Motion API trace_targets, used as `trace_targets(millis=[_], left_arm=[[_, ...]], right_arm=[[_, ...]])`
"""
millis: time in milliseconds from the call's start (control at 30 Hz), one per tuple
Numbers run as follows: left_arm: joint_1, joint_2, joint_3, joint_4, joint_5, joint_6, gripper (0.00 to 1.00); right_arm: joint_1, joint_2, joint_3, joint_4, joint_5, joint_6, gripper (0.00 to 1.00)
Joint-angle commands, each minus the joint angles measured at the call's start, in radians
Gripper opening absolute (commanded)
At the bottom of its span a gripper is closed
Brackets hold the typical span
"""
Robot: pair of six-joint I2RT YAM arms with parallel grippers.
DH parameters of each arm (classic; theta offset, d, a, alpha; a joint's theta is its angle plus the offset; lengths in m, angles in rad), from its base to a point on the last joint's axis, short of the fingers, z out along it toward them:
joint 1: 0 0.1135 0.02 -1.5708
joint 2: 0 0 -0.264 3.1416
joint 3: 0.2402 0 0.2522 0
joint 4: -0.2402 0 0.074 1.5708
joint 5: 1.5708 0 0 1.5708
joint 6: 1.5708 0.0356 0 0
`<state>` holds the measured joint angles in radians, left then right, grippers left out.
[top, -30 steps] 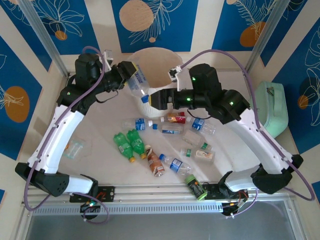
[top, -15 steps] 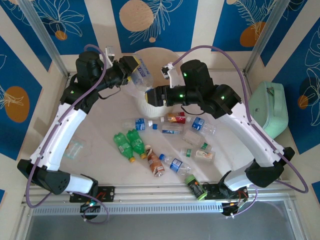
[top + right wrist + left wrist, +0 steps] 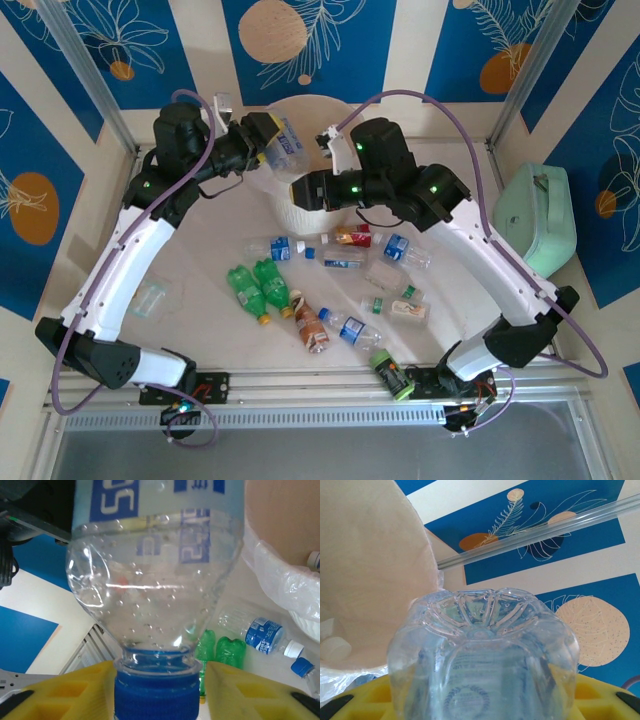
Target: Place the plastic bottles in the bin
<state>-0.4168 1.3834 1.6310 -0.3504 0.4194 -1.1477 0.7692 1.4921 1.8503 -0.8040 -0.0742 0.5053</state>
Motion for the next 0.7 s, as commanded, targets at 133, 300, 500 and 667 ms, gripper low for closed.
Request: trace_targets(millis=[133,300,500,667], left_arm=[[-0.010,0.002,-0.010,0.031,0.021,-0.001,0.44],[-0.010,-0.001,-0.024,0.054,0.011,0.000,0.65],[-0.011,-0.018,0.026,-0.019,-0.040,0.106,1.00],[-0.011,-0.068,0.045,-0.131,-0.166,0.229,1.00]], right_arm=[[-0.011,0.010,0.041,-0.009,0.014,-0.019,0.37],[-0.025,0.009,0.047,-0.011,0.027,-0.012,0.29],[-0.066,0.017,0.069,-0.021,0.029,0.008,0.26],[-0.134,0.077,0.159,-0.085,0.038,0.043,0.25]])
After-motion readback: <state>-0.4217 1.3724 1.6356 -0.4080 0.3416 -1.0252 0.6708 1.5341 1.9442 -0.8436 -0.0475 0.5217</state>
